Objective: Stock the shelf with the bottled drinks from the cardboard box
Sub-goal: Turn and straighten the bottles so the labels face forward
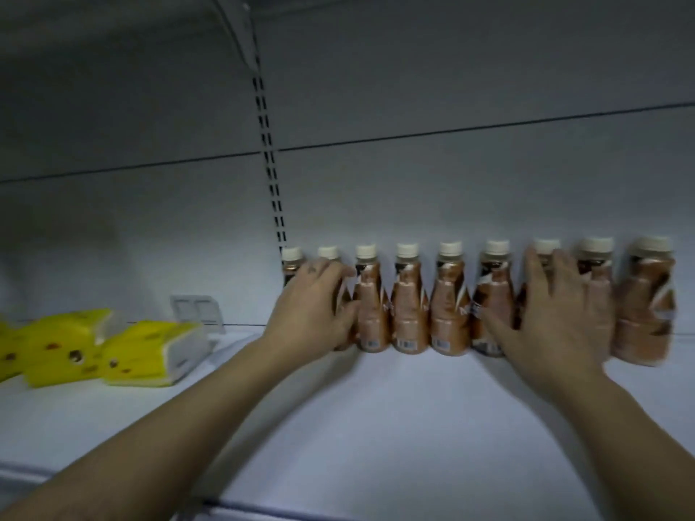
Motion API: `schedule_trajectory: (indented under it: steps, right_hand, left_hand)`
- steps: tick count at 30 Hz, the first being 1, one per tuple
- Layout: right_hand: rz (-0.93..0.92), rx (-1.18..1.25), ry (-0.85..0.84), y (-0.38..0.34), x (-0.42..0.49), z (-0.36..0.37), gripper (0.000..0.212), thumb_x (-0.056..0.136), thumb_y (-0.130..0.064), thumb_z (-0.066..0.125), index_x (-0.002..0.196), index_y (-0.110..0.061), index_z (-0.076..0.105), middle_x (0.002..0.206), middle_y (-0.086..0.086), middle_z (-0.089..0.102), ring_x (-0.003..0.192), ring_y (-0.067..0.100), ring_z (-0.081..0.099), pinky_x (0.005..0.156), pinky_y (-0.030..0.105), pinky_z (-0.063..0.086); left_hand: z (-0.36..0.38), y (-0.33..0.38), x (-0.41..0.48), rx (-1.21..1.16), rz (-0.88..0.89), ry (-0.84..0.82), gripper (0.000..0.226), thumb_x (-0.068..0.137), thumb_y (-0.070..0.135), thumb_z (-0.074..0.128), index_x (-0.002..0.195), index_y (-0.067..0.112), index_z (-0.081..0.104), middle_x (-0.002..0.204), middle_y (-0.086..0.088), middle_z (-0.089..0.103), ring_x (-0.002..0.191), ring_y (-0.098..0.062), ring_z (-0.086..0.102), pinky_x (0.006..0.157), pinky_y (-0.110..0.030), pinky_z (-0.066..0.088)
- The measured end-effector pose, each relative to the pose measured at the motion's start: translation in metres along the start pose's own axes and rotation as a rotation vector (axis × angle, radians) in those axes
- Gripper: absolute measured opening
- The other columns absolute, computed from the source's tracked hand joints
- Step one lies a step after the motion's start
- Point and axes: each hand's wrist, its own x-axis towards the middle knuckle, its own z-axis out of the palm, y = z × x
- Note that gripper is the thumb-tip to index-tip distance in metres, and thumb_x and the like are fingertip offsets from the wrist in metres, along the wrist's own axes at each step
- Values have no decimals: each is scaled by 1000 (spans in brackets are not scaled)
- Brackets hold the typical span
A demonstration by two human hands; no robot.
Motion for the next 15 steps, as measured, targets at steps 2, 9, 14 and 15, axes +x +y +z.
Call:
schedule_trajectory:
  steps: [2, 9, 14, 15]
  right_hand:
    - [-20, 14, -43, -3, -2, 3, 92, 80, -48, 68, 152, -13, 22, 159, 22, 15, 147, 38, 12, 116, 58, 18]
    - [-130, -177, -26, -36, -6, -6, 83, 82, -47, 66, 150, -14, 31, 158, 22, 21, 148, 34, 13, 118, 58, 15]
    - [-129, -127, -44, -74, 3, -17, 67, 84, -45, 62, 141, -15, 45, 150, 15, 41, 138, 34, 35, 114, 54, 28]
    - [-119, -80, -47, -86, 8, -19, 64, 85, -45, 61, 140, -17, 46, 144, 11, 48, 132, 31, 42, 111, 52, 34]
  left_hand:
    - [-14, -20, -4, -16, -80, 22, 39, 81, 29, 64, 119, 22, 55, 118, 0, 53, 112, -20, 45, 87, -28, 38]
    - [-35, -69, 3, -17, -114, 42, 50, 85, 35, 65, 131, 25, 47, 134, 1, 46, 123, -18, 40, 97, -34, 39]
    - [-33, -68, 53, -6, 45, -13, 60, 80, 47, 62, 134, 32, 43, 141, 1, 44, 131, -22, 32, 104, -42, 31]
    - [-32, -69, 62, 9, 73, -51, 61, 79, 50, 62, 135, 34, 42, 141, 1, 45, 131, -23, 34, 104, -44, 31]
